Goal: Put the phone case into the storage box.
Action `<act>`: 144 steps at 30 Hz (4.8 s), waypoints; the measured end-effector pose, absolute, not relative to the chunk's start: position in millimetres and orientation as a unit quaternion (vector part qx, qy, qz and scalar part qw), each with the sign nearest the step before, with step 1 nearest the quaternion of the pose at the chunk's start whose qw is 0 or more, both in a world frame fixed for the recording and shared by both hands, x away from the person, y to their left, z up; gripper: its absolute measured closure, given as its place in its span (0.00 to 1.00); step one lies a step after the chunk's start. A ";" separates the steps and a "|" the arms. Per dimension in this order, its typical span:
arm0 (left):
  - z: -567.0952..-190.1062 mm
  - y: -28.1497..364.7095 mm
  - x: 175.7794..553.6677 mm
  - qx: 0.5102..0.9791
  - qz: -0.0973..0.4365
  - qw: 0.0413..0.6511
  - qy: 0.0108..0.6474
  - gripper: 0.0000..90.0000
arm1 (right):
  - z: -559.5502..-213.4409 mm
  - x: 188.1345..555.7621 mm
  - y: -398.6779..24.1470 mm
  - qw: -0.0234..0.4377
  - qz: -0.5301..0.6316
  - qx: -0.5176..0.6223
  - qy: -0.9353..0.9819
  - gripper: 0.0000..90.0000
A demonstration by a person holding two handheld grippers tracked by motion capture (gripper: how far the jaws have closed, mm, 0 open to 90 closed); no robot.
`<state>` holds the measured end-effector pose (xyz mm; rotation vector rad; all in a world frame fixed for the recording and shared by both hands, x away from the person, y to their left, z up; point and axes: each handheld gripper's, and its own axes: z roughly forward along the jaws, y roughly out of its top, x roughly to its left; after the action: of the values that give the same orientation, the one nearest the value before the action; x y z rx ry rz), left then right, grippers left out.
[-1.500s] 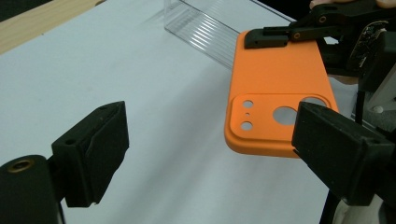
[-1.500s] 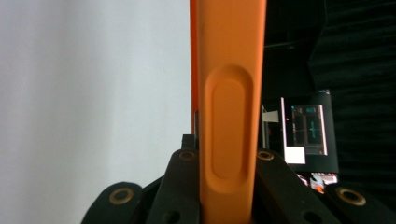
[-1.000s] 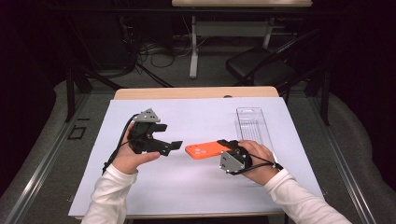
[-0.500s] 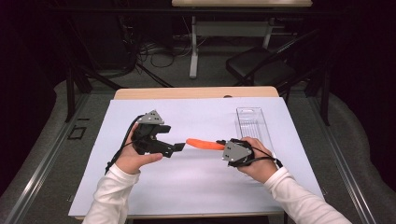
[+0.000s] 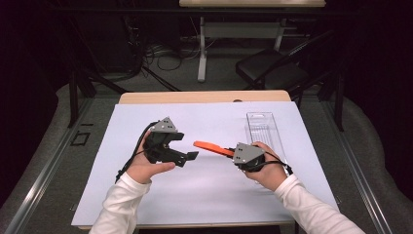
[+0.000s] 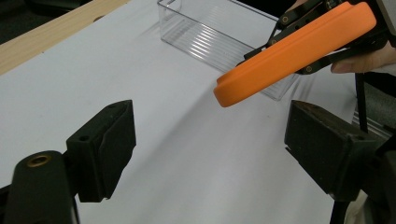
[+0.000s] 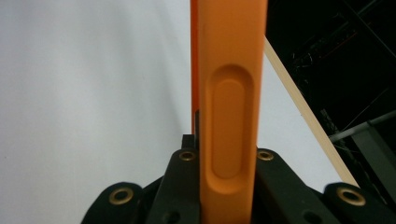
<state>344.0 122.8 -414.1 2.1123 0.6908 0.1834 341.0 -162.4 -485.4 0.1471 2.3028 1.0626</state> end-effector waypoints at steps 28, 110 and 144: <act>-417.3 116.8 343.8 0.838 0.079 0.446 0.303 0.53 | -489.7 340.6 -155.3 0.280 0.433 0.081 0.853 0.97; -422.9 114.7 343.0 0.818 0.074 0.491 0.289 0.90 | -491.1 339.5 -150.5 0.261 0.461 0.085 0.844 0.94; -427.7 110.3 346.8 0.826 0.079 0.454 0.324 0.90 | -479.1 336.8 -149.9 0.312 0.455 0.093 0.829 0.60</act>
<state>346.8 110.3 -427.7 2.0383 0.7999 0.1944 336.8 -149.9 -479.1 0.2444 2.1864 1.2017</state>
